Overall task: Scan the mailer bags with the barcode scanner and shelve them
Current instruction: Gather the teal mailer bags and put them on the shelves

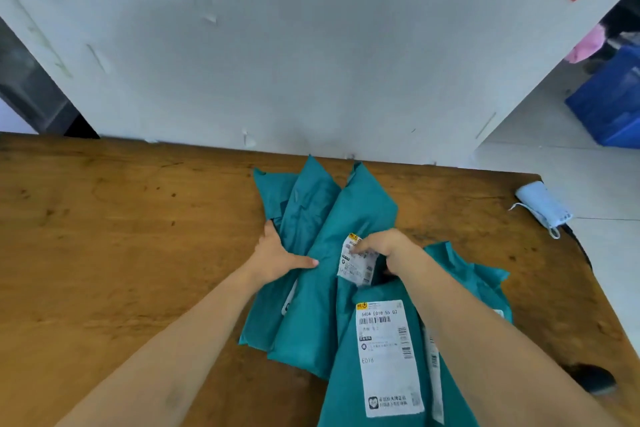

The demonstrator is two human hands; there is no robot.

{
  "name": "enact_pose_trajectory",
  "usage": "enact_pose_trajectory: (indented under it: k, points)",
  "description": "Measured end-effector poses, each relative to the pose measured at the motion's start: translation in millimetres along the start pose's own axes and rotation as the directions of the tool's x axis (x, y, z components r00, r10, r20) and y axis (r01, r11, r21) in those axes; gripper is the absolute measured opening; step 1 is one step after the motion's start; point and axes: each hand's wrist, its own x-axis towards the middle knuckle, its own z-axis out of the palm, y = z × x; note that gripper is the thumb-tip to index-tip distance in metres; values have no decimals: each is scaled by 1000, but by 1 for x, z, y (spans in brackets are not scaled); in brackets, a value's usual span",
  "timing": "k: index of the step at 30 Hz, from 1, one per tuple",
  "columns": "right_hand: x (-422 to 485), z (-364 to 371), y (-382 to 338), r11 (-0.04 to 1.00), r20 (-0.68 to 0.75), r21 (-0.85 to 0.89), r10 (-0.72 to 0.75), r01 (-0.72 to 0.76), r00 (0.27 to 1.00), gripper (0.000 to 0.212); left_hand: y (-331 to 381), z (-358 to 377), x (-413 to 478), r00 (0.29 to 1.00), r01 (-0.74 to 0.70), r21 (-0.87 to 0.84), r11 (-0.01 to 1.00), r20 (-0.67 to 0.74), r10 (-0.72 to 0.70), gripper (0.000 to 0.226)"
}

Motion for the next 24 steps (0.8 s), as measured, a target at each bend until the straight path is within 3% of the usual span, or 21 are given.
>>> enact_pose_trajectory:
  k: [2,4,5,7,10,13,18,22,24]
  points:
    - [-6,8,-6,997,84,82,-12,5,996,76,0,-1,9,999,-46,-80,996,-24,44,145]
    - [-2,18,-4,981,86,193,-37,19,996,116,1,-5,14,999,-40,-234,971,-37,32,125]
    - [-3,23,-2,968,85,249,-59,36,995,121,0,-10,15,999,-32,-312,949,-21,27,119]
    - [-16,35,-5,935,86,344,-123,86,989,100,0,-21,10,997,-50,-404,913,37,71,119]
    - [-41,53,-14,888,143,430,-246,164,959,70,3,-36,-4,983,-50,-405,913,140,116,112]
    - [-66,62,-28,853,192,469,-349,227,917,52,2,-55,-15,986,-67,-421,904,109,123,112]
    - [-100,65,-32,805,178,510,-443,302,879,71,19,-95,-43,986,-153,-471,869,-20,164,108]
    - [-135,59,-27,697,71,637,-479,330,875,84,66,-103,-83,949,-252,-473,844,49,311,98]
    - [-155,40,-22,672,41,654,-491,348,870,76,94,-95,-103,917,-301,-473,828,93,387,96]
